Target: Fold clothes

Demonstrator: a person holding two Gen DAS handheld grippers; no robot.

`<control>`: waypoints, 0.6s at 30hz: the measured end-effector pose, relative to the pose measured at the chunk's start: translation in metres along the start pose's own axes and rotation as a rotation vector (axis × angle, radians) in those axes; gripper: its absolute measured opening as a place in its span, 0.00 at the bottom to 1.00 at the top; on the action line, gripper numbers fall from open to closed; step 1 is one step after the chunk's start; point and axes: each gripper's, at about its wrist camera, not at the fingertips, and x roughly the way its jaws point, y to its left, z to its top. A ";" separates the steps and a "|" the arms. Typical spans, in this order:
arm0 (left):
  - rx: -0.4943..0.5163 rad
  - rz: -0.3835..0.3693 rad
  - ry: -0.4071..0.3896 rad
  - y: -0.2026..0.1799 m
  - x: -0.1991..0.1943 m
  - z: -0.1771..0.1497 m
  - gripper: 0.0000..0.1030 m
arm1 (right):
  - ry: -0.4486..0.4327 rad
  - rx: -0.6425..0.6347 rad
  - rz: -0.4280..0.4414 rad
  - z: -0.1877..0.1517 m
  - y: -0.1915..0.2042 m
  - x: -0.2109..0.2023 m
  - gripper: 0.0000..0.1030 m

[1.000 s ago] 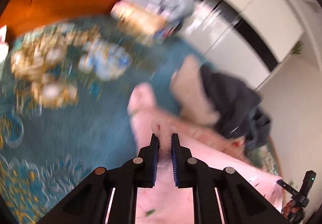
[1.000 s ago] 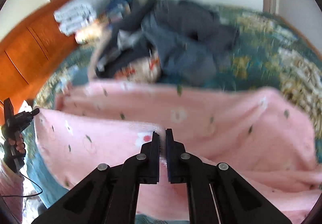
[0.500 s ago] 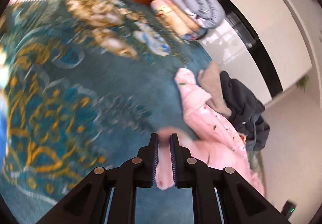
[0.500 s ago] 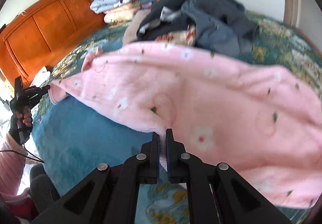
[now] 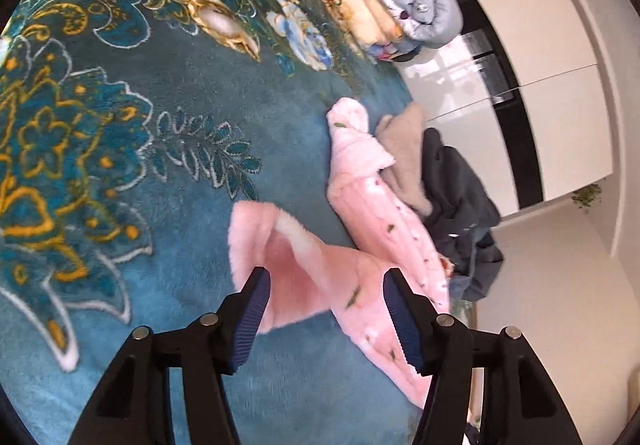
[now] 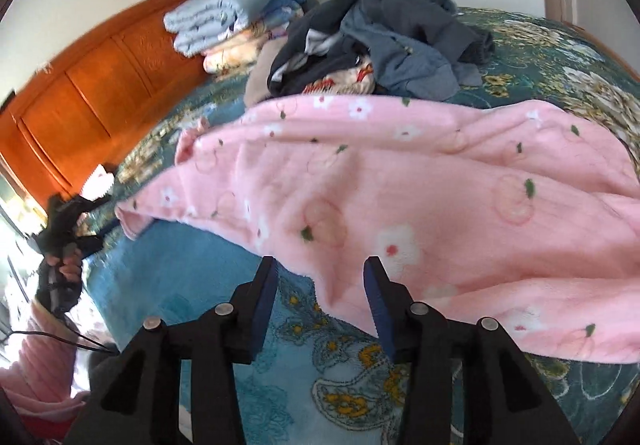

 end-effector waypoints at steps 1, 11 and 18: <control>-0.016 0.009 -0.001 0.001 0.004 0.002 0.61 | -0.021 0.028 -0.003 -0.002 -0.008 -0.010 0.45; -0.146 0.175 -0.011 0.013 0.024 0.015 0.12 | -0.277 0.662 -0.291 -0.077 -0.174 -0.136 0.58; 0.123 0.050 -0.209 -0.063 -0.032 0.046 0.04 | -0.377 0.966 -0.187 -0.091 -0.226 -0.143 0.58</control>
